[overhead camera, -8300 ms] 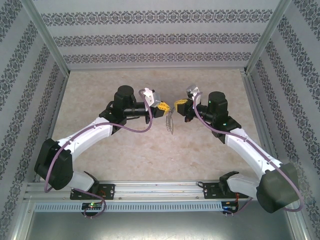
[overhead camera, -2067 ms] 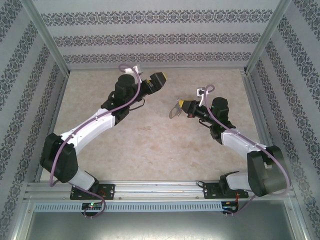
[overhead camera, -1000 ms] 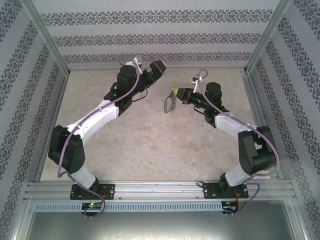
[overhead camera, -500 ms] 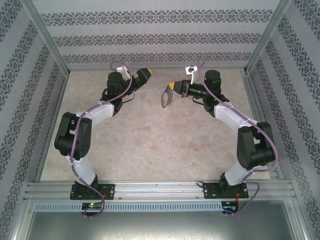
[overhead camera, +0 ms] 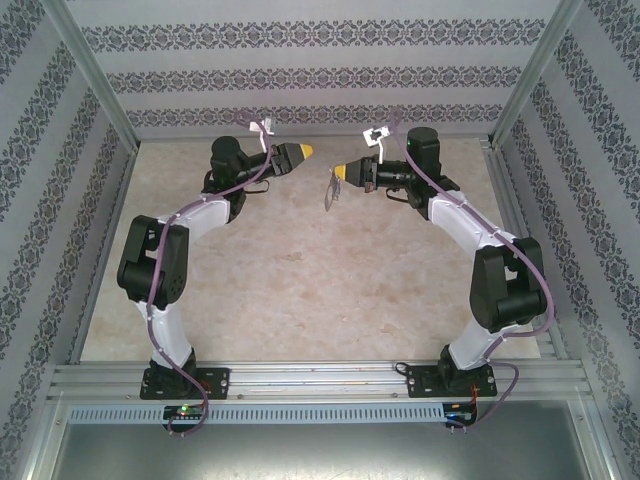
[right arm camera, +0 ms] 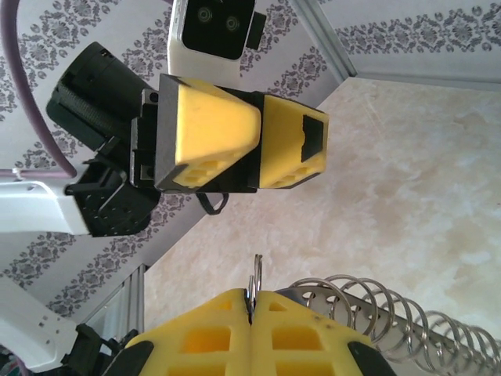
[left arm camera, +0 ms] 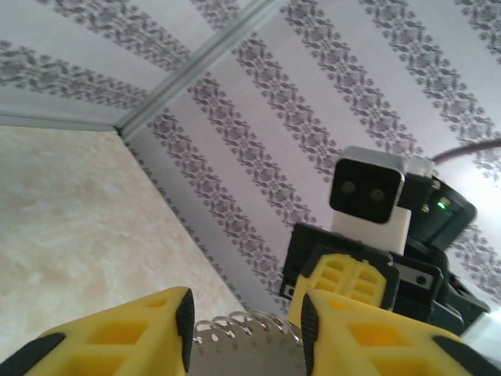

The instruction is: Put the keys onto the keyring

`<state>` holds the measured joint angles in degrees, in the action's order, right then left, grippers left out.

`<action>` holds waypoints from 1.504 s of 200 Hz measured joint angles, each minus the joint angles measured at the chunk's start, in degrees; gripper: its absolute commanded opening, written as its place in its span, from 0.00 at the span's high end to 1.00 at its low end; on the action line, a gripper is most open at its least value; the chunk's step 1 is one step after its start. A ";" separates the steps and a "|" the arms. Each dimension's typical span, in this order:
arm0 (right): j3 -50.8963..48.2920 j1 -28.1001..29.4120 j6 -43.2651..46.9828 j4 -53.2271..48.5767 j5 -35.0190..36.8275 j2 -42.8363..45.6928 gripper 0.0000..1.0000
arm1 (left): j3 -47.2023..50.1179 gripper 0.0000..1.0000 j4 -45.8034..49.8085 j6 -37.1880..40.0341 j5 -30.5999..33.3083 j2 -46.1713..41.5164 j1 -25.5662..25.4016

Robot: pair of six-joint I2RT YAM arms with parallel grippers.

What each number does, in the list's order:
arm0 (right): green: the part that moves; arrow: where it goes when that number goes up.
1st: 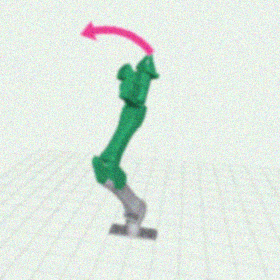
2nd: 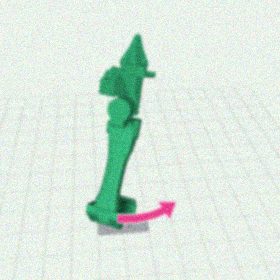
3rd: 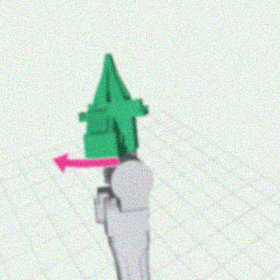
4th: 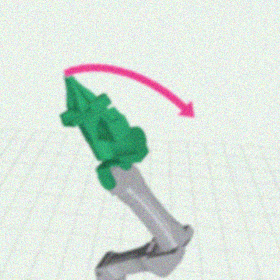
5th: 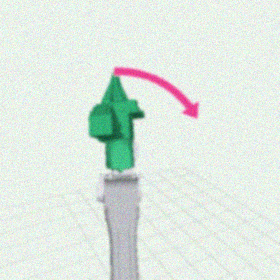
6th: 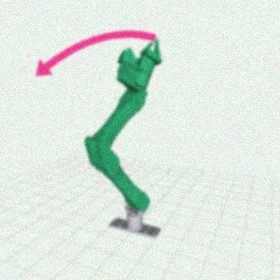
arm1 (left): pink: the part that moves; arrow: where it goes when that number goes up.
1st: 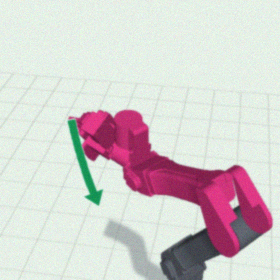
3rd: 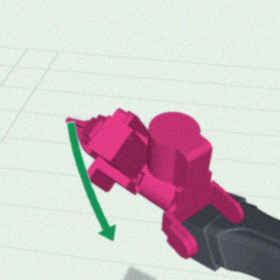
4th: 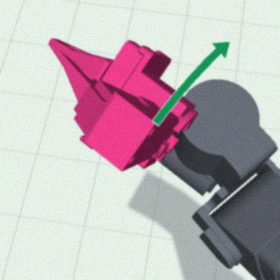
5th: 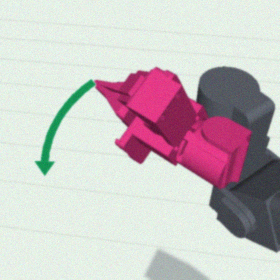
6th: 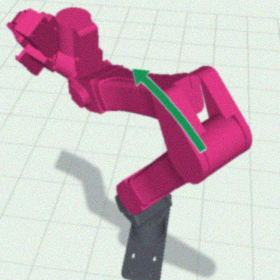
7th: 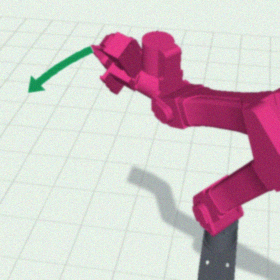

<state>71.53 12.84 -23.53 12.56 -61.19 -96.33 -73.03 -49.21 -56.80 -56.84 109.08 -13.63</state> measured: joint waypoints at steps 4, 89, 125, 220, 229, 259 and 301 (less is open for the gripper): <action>0.02 0.00 0.00 0.00 -0.15 0.02 1.00 | 0.00 0.66 -0.66 -0.46 -0.52 0.22 0.00; 0.11 0.04 0.00 -1.22 -2.78 0.04 1.00 | 0.33 0.77 -10.80 -2.12 -8.81 1.29 -0.92; 0.09 0.07 0.22 -1.70 -2.75 0.68 1.00 | 0.31 0.69 -12.00 -2.36 -10.86 1.29 -2.51; 0.07 0.57 1.03 -1.68 -2.73 2.99 1.00 | 0.96 0.67 -13.27 -2.54 -12.20 1.29 -3.39; 0.07 0.81 1.03 -1.68 -2.73 2.99 1.00 | 0.96 0.67 -13.40 -2.69 -12.17 1.29 -3.54; 0.07 0.94 1.03 -1.64 -2.71 2.99 1.00 | 0.96 0.66 -13.68 -3.34 -12.20 1.29 -4.39; 0.07 0.94 1.01 -1.64 -2.54 2.97 1.00 | 0.96 0.69 -14.69 -4.07 -12.17 1.29 -5.14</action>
<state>71.59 13.78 -22.52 10.92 -63.72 -93.36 -72.07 -63.90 -60.86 -69.01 110.37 -18.76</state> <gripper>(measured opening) 0.065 0.328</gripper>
